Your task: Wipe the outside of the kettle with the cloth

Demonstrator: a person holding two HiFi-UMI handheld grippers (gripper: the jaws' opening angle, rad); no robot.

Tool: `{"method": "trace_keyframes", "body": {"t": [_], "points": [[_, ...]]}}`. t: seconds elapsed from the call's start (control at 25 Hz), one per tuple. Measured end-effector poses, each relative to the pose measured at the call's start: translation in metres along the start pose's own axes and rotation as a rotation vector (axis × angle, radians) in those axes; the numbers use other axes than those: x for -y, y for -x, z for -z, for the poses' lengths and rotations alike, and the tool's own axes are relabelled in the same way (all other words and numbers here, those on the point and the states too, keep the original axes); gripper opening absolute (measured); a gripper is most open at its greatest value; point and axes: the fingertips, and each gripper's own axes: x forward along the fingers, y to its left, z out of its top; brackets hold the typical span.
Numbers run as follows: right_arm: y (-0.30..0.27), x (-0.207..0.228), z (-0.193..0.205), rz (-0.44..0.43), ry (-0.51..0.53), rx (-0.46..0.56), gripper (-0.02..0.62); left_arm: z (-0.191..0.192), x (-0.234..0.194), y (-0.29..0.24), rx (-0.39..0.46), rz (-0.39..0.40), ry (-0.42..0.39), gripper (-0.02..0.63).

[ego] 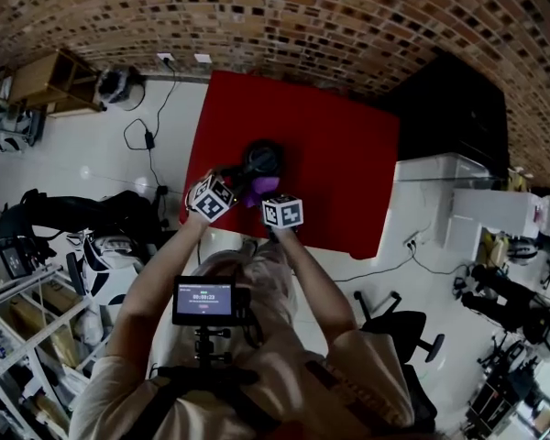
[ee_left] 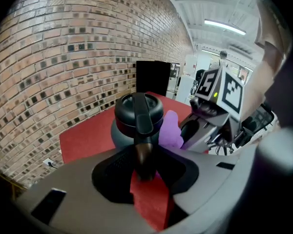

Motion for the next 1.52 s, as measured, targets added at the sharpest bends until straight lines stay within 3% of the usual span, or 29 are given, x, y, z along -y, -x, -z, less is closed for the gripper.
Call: {"method": "trace_keyframes", "body": {"t": [0.24,0.4,0.6,0.8,0.96,1.04,1.24,1.36,1.52], "points": [[-0.05,0.067,0.039,0.09,-0.1,-0.116,0.083,-0.001,0.001,0.001,0.016,0.018,0.034,0.118],[-0.062,0.082,0.049,0.089,-0.161,-0.119,0.083,0.004,0.003,0.003,0.024,0.019,0.053,0.12],[-0.017,0.04,0.042,0.044,-0.18,-0.045,0.083,0.01,0.002,0.003,0.006,0.029,0.047,0.118],[0.029,-0.046,0.014,-0.028,-0.081,0.078,0.083,0.01,-0.001,0.002,0.003,0.048,0.077,0.117],[-0.002,-0.044,0.0,0.067,-0.001,0.106,0.084,0.006,-0.002,0.0,-0.006,0.051,0.086,0.117],[-0.022,-0.024,-0.004,0.097,-0.052,0.11,0.083,0.003,-0.001,0.0,-0.017,0.058,0.098,0.117],[-0.049,-0.007,-0.014,0.081,-0.159,0.143,0.083,0.008,-0.007,-0.002,-0.059,0.053,0.103,0.115],[-0.068,0.015,0.01,0.105,-0.221,0.078,0.083,-0.002,-0.002,0.001,-0.046,0.07,0.101,0.115],[-0.075,0.068,0.04,0.117,-0.418,0.068,0.081,0.005,-0.003,-0.003,-0.067,0.068,0.092,0.115]]}}
